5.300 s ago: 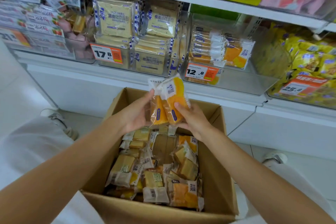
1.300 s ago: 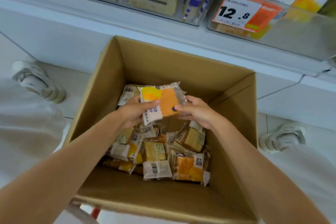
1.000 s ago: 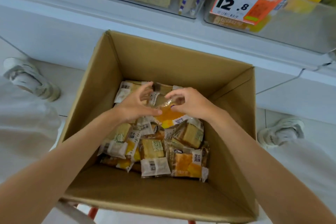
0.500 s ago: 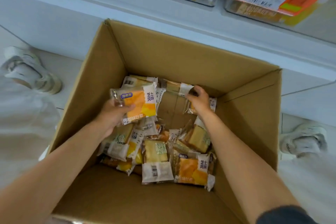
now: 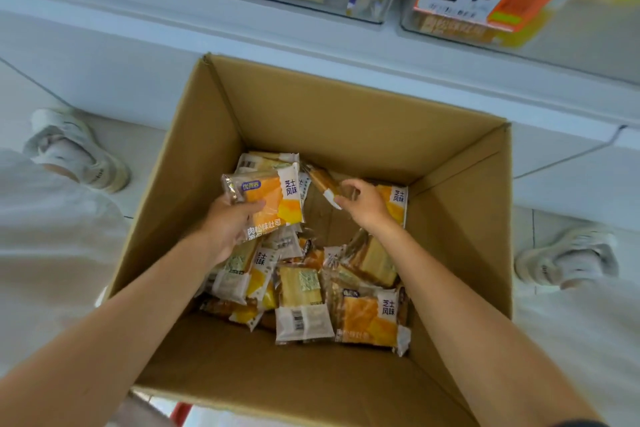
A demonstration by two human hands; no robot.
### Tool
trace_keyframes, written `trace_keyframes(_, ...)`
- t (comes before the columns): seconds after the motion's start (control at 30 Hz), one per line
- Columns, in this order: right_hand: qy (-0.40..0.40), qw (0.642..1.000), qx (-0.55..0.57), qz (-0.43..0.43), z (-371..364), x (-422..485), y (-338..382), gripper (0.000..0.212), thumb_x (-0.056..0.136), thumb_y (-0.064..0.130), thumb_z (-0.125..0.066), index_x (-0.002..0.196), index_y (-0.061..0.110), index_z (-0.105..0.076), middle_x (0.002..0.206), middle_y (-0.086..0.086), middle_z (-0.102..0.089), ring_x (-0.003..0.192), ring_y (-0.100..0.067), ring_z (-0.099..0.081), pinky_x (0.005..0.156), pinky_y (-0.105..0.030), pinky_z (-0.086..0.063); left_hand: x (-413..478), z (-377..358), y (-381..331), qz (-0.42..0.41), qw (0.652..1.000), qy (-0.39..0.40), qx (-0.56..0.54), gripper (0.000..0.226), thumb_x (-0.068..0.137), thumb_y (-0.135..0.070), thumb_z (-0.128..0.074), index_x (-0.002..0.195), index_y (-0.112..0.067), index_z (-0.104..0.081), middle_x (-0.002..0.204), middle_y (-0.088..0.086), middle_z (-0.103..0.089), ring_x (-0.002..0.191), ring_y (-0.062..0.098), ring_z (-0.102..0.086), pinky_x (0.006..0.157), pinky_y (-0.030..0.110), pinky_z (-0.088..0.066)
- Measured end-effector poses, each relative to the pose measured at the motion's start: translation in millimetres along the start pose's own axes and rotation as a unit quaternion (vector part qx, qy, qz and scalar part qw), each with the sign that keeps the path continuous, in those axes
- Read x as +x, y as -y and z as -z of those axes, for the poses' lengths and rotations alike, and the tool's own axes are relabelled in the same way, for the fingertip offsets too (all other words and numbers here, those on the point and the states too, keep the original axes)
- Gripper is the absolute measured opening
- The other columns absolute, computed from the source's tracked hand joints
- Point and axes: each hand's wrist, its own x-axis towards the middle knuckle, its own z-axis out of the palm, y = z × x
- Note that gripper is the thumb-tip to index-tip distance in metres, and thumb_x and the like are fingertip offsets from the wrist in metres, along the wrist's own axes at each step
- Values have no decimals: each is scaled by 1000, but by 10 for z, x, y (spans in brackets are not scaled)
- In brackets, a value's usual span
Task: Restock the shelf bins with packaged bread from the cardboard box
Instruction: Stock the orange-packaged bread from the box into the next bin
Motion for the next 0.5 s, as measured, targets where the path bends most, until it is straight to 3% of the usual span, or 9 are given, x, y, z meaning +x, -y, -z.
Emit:
trace_keyframes(0.1, 12, 999, -42, 12, -124, 115, -90, 84, 84, 36, -75, 152, 18, -28, 158, -3, -28, 144, -22, -28, 112, -34, -33, 8, 16, 14, -13, 1000, -9, 3, 18, 92, -14, -66, 102, -25, -57, 94, -1, -69, 69, 10, -59, 74, 30, -43)
trace_keyframes(0.17, 24, 990, -136, 34, -278, 262, -195, 94, 84, 36, -75, 155, 22, -16, 162, -3, -19, 148, -24, -19, 117, -41, -29, 72, 15, 37, -14, 1000, -13, 6, 17, 93, -14, -65, 102, -26, -57, 98, 0, -69, 66, 7, -58, 68, 28, -46)
trace_keyframes(0.23, -1, 978, -199, 62, -383, 403, -282, 67, 91, 25, -66, 149, 25, -34, 144, -10, -49, 128, -31, -50, 95, -41, -49, 96, 6, 43, -13, 1000, -13, 13, 17, 94, -13, -63, 102, -26, -56, 97, -2, -69, 69, 6, -60, 75, 34, -54)
trace_keyframes(0.3, -46, 976, -204, 56, -378, 442, -286, 42, 96, 19, -54, 138, 24, -51, 110, -11, -69, 92, -31, -65, 64, -32, -48, 151, 20, 61, -4, 1000, -12, 28, 18, 94, -14, -63, 106, -25, -56, 102, 1, -70, 74, 8, -62, 88, 46, -51)
trace_keyframes(0.37, -67, 985, -156, 40, -269, 332, -241, 41, 98, 21, -50, 139, 20, -53, 92, -9, -72, 69, -25, -64, 53, -29, -42, 188, 40, 80, 4, 999, -13, 32, 18, 93, -15, -64, 110, -22, -59, 109, 6, -71, 80, 13, -66, 81, 43, -54)
trace_keyframes(0.43, -78, 992, -83, 55, -140, 106, -168, 40, 97, 21, -49, 137, 19, -56, 83, -6, -70, 58, -20, -61, 51, -30, -42, 198, 53, 84, 23, 999, -13, 22, 21, 92, -18, -66, 112, -21, -61, 108, 7, -73, 96, 24, -70, 93, 46, -53)
trace_keyframes(0.5, -73, 988, -57, 123, -59, -244, -24, 40, 98, 19, -51, 137, 17, -56, 81, -2, -71, 55, -10, -59, 51, -27, -44, 151, 34, 56, 43, 999, 15, -4, 27, 93, -28, -64, 119, -23, -60, 112, 7, -73, 105, 28, -68, 101, 51, -49)
